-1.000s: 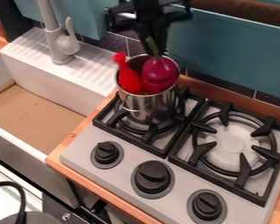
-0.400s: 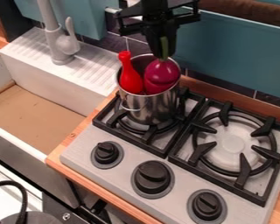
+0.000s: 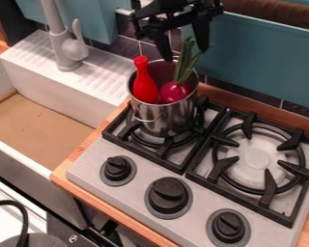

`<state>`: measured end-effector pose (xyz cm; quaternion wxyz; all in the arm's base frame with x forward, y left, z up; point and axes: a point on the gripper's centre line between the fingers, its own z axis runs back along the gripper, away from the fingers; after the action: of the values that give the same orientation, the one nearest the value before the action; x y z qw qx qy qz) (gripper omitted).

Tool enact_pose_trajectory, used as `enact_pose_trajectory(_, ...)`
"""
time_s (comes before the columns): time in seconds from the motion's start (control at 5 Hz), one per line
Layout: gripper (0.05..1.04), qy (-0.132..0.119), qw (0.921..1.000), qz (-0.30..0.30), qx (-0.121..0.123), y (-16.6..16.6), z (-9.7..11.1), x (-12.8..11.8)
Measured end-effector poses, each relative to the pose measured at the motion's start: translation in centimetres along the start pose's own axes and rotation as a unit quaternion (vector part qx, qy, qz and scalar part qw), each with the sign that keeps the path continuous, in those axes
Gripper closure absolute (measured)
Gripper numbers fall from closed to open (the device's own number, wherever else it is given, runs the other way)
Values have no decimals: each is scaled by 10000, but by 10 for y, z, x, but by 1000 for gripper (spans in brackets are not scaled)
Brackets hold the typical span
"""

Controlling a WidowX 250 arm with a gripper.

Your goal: Take purple stuff and move into right side

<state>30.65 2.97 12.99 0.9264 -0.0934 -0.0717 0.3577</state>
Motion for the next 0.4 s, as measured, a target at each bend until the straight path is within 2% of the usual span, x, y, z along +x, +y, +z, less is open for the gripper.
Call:
enact_pose_trajectory(0.2, 85, 28, 9998, 42, -214, -1, 15, -4)
enact_pose_trajectory(0.4, 83, 192, 9992, 41, -357, -10, 30, -3)
